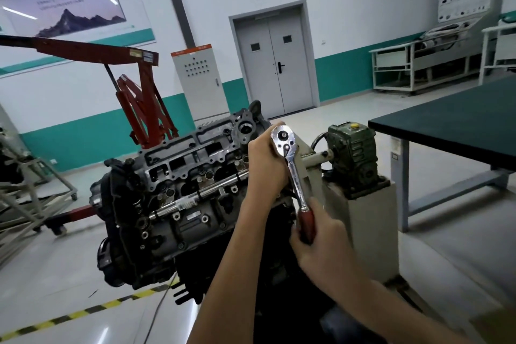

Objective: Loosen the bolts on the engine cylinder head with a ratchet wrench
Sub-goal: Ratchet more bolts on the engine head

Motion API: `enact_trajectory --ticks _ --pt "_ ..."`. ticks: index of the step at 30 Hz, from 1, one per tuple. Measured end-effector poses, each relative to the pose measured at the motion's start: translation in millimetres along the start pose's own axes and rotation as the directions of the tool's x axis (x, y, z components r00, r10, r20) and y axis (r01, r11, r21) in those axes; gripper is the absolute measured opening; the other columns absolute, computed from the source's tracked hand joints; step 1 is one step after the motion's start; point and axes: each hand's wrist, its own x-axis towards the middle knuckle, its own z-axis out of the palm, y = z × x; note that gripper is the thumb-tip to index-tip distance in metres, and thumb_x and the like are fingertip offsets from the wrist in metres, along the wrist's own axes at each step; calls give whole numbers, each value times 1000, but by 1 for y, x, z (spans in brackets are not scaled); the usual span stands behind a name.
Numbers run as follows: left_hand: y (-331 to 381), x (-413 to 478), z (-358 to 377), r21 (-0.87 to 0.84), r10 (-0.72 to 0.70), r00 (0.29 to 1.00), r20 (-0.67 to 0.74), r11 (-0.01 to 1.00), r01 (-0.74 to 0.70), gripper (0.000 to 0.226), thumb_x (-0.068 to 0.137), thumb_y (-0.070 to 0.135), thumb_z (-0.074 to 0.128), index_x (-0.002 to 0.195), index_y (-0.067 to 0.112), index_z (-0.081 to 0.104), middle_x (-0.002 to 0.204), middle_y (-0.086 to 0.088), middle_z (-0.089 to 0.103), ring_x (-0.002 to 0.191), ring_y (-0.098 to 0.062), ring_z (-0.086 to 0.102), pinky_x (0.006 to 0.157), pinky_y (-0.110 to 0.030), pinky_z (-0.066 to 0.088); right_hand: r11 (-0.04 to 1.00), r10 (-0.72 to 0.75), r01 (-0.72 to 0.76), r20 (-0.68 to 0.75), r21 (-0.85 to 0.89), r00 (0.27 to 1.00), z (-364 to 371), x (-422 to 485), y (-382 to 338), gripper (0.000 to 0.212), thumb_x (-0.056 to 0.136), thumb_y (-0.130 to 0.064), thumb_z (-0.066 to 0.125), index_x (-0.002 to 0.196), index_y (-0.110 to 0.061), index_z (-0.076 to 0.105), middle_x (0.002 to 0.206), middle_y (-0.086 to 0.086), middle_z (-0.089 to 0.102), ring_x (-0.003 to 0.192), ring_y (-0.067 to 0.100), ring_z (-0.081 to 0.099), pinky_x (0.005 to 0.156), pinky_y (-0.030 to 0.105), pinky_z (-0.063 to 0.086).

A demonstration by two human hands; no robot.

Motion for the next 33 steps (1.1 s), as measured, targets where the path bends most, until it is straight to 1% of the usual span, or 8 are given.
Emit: enact_trajectory --ticks 3,6,12,14,21,26,29,33 --pt "3 0 0 48 -24 1000 18 999 23 21 75 -15 55 61 -2 45 57 -4 44 53 -9 33 51 -28 31 970 -66 103 170 -219 983 -45 23 24 26 78 -9 64 93 -24 49 57 -1 52 45 13 50 46 18 39" --pt "6 1 -1 61 17 999 28 998 -19 23 73 -16 54 58 -2 43 55 -7 42 53 -8 31 51 -24 29 833 -143 297 338 -467 930 -93 65 37 27 78 -9 66 101 -15 53 62 -3 56 47 5 49 46 7 31" --pt "8 2 -3 54 5 999 43 999 -7 12 79 -7 64 70 -11 57 69 -29 56 61 -16 41 56 -28 35 529 -343 522 394 -669 853 -132 145 16 27 67 -4 70 90 -7 54 60 5 55 49 18 41 48 15 25" --pt "6 0 -4 45 22 999 24 999 -23 9 79 -6 64 73 -11 58 69 -28 57 61 -16 43 55 -30 37 549 -342 511 380 -662 860 -129 141 16 28 66 -3 71 88 -8 54 59 5 55 47 16 39 48 15 25" --pt "2 -6 11 34 177 980 -95 984 -174 22 70 -9 54 61 8 44 52 6 42 52 -5 32 48 -14 25 943 -65 122 190 -310 980 -61 31 28 25 80 -11 64 88 -26 44 56 -14 44 42 0 45 43 6 37" --pt "0 -2 6 -53 83 995 -48 995 -85 33 75 3 53 61 29 39 51 12 36 53 -6 27 49 -24 24 999 29 -29 -20 13 999 5 -4 -3 32 74 -2 64 84 -25 43 52 -14 45 50 -9 51 42 -2 28" --pt "1 2 -1 47 69 998 10 997 -69 39 75 -7 56 58 24 41 50 13 38 50 -3 30 48 -19 27 998 -11 14 61 -57 998 -13 5 6 32 73 -3 64 84 -26 44 50 -11 46 49 -4 52 44 0 30" --pt "4 3 -4 93 39 997 64 995 -45 31 73 -16 54 54 8 44 51 -2 43 50 -5 31 50 -21 28 866 -117 238 286 -439 951 -82 50 34 27 75 -9 67 96 -17 53 57 -10 47 42 0 44 43 7 32"
